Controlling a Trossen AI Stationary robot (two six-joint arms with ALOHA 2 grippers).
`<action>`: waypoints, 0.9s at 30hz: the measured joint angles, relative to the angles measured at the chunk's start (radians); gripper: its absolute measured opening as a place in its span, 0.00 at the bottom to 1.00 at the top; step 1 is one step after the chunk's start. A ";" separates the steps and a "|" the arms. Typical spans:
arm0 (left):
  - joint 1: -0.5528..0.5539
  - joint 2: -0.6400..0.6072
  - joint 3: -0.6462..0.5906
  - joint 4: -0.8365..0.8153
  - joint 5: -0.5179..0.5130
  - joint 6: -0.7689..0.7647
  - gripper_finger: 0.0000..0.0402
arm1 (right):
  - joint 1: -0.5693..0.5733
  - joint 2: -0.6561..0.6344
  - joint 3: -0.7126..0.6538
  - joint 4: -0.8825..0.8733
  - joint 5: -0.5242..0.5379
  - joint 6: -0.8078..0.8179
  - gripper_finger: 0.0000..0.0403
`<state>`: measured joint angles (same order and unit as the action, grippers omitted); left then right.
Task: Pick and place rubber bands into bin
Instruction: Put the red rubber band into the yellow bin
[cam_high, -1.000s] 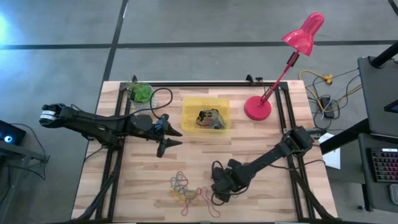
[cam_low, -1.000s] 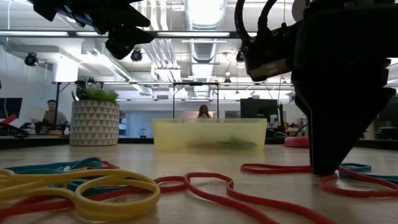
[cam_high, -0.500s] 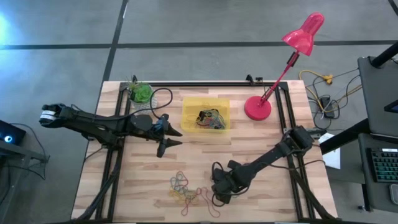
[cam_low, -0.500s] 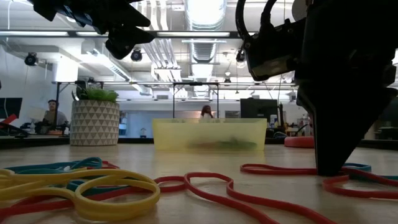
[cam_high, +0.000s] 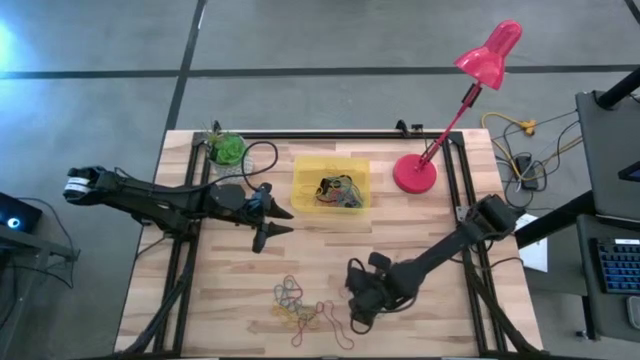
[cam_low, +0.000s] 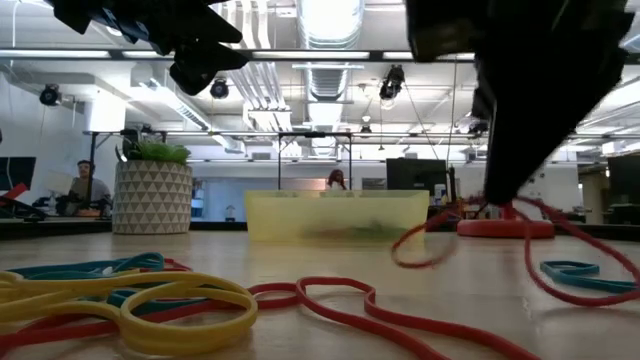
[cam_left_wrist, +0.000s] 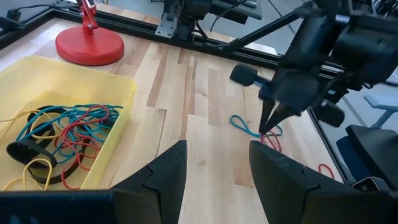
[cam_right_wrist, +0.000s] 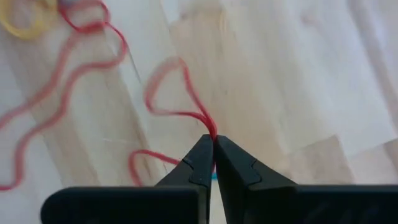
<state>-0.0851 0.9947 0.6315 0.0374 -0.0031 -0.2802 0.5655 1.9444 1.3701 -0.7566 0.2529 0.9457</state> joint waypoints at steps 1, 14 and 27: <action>0.000 0.000 0.000 0.000 0.000 0.000 0.39 | 0.002 -0.010 0.000 0.003 0.018 0.001 0.02; 0.000 0.000 0.000 -0.001 -0.001 0.007 0.39 | 0.007 -0.109 0.012 0.016 0.251 -0.016 0.02; -0.001 0.000 0.000 0.007 0.000 0.006 0.39 | -0.007 -0.195 0.014 0.200 0.484 -0.194 0.02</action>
<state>-0.0856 0.9947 0.6315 0.0446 -0.0032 -0.2741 0.5584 1.7499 1.3839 -0.5562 0.7366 0.7521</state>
